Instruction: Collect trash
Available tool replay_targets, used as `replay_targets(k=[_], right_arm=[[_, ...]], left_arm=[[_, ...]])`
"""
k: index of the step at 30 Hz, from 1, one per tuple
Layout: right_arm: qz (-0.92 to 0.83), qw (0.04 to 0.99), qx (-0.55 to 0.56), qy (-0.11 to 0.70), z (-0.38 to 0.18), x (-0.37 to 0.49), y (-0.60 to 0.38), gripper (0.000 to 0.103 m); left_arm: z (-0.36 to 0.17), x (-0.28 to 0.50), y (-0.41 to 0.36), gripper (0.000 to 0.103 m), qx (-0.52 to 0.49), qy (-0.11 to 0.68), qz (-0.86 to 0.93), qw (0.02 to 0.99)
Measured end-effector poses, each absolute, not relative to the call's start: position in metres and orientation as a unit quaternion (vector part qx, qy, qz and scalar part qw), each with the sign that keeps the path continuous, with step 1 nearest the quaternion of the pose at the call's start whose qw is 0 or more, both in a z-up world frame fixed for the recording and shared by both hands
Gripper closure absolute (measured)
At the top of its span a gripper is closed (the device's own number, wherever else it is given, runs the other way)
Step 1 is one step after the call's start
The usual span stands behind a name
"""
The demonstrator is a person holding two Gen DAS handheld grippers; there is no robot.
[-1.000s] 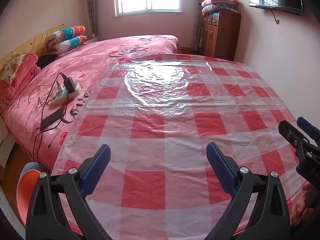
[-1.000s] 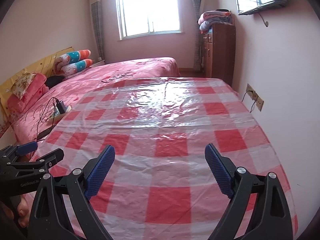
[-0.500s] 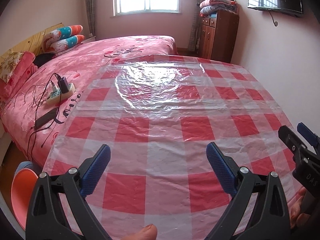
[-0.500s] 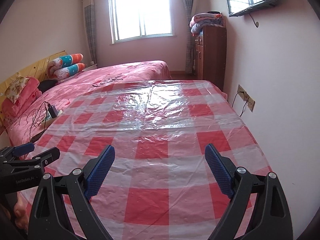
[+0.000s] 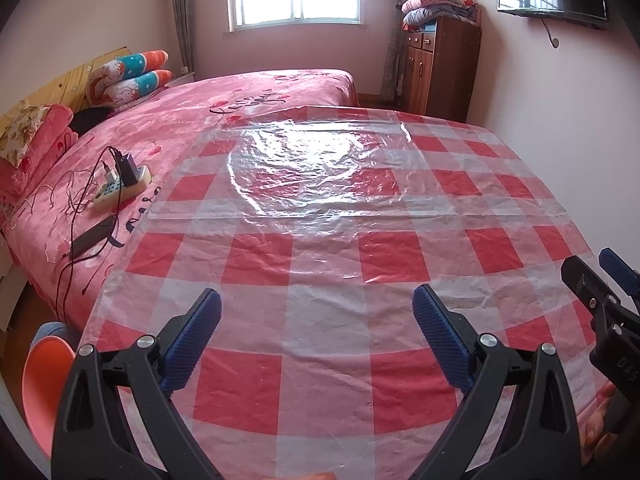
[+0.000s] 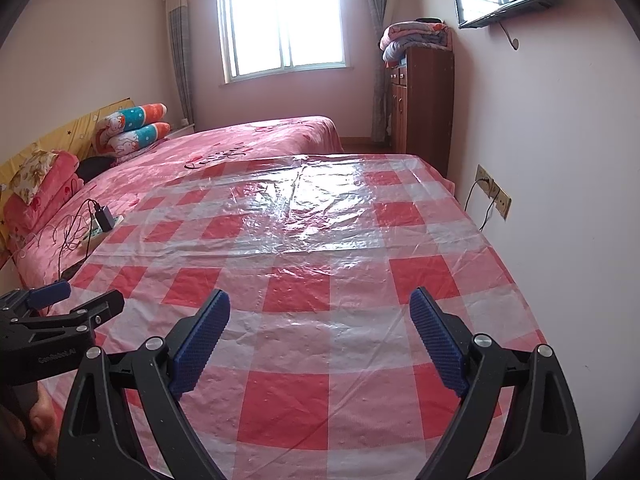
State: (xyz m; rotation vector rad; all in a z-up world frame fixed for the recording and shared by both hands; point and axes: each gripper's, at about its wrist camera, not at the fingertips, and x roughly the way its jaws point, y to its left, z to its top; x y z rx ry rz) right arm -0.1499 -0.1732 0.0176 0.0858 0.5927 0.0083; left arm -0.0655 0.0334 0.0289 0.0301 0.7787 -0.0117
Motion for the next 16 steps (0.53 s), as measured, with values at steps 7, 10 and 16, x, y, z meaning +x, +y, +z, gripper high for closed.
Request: replay_targets(k=[7,10,16], right_arm=[[0.012,0.947,0.062,0.317,0.013,-0.138,-0.182,0.010],[0.010,0.937,0.070,0.341,0.009,-0.126,-0.189,0.009],[-0.012,0.912,0.070,0.404,-0.005,-0.095,-0.199,0.009]], left_arm=[[0.018,-0.054,0.028,0.006,0.014,0.398,-0.006,0.917],[0.010,-0.044,0.023,0.006,0.019,0.418,-0.005,0.908],[-0.005,-0.018,0.011,0.006,0.017,0.453,-0.003,0.891]])
